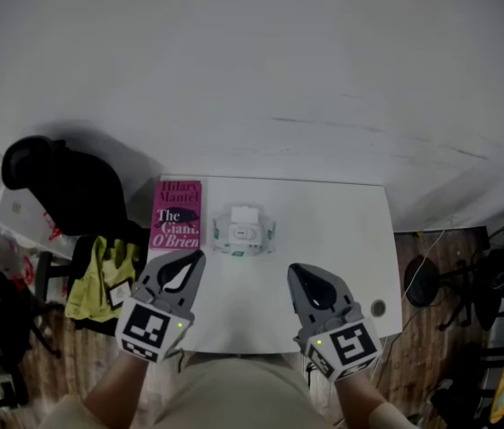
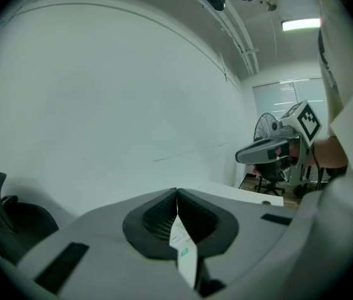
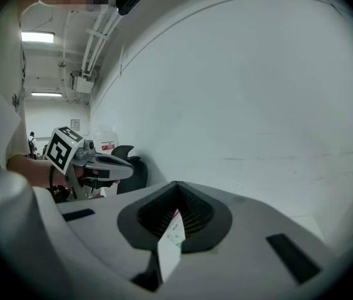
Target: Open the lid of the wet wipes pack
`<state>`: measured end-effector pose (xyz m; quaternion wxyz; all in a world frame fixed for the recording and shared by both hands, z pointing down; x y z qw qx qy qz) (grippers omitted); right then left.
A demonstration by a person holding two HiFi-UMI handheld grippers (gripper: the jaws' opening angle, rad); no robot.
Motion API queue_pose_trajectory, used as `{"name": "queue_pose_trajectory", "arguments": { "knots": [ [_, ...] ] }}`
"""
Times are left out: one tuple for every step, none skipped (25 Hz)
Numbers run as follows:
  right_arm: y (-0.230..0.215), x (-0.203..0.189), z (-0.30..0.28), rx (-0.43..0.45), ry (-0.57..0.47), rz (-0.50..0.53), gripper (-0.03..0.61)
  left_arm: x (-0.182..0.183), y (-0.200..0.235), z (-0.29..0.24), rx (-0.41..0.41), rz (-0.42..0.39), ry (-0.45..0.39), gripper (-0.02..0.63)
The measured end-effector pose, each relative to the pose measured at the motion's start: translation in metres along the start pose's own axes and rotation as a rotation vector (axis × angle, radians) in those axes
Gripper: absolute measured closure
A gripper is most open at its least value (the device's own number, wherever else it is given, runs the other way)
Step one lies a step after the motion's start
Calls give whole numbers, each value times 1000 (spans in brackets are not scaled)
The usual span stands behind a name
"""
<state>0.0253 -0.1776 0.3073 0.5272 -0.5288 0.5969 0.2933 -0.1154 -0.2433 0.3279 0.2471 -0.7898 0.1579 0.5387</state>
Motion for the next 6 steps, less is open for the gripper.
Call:
{"name": "queue_pose_trajectory", "arguments": {
  "knots": [
    [-1, 0, 0, -1, 1, 2, 555, 1, -1, -1, -5, -2, -2, 592],
    [-1, 1, 0, -2, 0, 1, 555, 1, -2, -1, -8, -3, -2, 592],
    [-1, 1, -1, -3, -1, -1, 555, 1, -3, -2, -11, -3, -2, 592],
    [0, 1, -2, -4, -3, -5, 555, 1, -4, -2, -13, -3, -3, 592],
    [0, 2, -2, -6, -6, -10, 555, 1, -4, -2, -14, -4, -5, 592],
    [1, 2, -3, -7, -8, -15, 555, 1, -5, -2, -16, -5, -7, 592]
  ]
}}
Point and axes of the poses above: the fingertips, and each gripper's own axes: z backward along the fingers, y to its left, x out of its top, the point moved 1 cm from there along z, backward along the fingers, and after that the axes turned 10 degrees about -z, right-handed, at the moved point
